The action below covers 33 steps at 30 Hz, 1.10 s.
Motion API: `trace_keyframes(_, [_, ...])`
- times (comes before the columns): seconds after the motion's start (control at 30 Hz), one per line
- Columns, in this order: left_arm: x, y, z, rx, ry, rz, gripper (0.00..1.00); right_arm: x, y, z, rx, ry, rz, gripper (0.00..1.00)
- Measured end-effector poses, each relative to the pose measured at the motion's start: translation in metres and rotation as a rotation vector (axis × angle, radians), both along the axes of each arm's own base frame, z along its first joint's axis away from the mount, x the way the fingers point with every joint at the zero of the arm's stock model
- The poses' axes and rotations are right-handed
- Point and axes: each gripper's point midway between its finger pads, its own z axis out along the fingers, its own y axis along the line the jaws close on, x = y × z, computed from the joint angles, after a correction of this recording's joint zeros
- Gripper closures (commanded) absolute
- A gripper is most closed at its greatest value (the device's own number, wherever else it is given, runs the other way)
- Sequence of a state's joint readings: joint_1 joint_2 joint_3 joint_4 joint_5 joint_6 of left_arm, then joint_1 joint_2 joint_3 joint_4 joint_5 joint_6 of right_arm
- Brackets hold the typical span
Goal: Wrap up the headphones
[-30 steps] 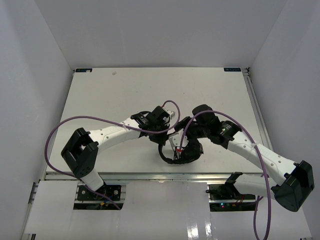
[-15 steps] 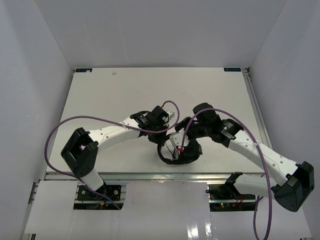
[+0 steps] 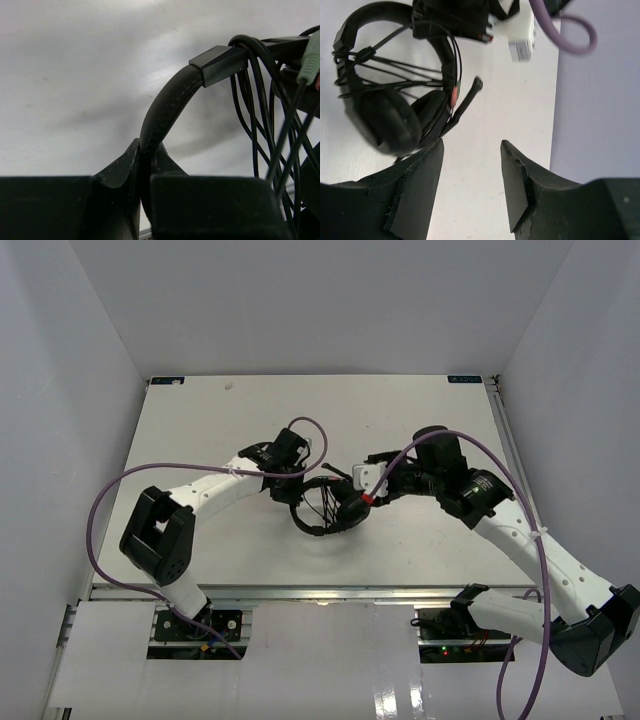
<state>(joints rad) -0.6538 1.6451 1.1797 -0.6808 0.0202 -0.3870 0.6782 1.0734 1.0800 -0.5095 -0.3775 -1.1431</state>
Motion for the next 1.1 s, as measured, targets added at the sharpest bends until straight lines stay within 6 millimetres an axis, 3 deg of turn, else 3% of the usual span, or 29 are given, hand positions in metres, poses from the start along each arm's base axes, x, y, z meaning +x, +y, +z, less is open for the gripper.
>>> trace_keyframes(0.2, [0.050, 0.032, -0.010, 0.082, -0.043, 0.138, 1.00, 0.026, -0.031, 0.006, 0.097, 0.132, -0.229, 0.43])
trace_keyframes(0.37, [0.085, 0.046, -0.024, 0.128, -0.064, 0.211, 0.96, 0.026, -0.049, 0.017, 0.203, 0.210, -0.340, 0.42])
trace_keyframes(0.47, [0.094, 0.053, -0.034, 0.150, -0.060, 0.237, 0.82, 0.016, -0.061, 0.019, 0.266, 0.220, -0.377, 0.41])
trace_keyframes(0.63, [0.100, 0.056, -0.041, 0.149, -0.058, 0.253, 0.54, 0.002, -0.073, 0.004, 0.299, 0.265, -0.413, 0.41])
trace_keyframes(0.73, [0.103, 0.054, -0.038, 0.136, -0.067, 0.255, 0.34, -0.001, -0.078, -0.006, 0.304, 0.292, -0.432, 0.41])
trace_keyframes(0.83, [0.104, 0.052, -0.030, 0.122, -0.078, 0.245, 0.26, -0.005, -0.082, -0.012, 0.300, 0.302, -0.443, 0.40])
trace_keyframes(1.0, [0.100, 0.053, -0.001, 0.099, -0.118, 0.234, 0.22, -0.010, -0.089, -0.009, 0.307, 0.288, -0.457, 0.31])
trace_keyframes(1.1, [0.096, 0.061, 0.022, 0.105, -0.159, 0.228, 0.20, -0.012, -0.096, -0.008, 0.311, 0.280, -0.479, 0.17])
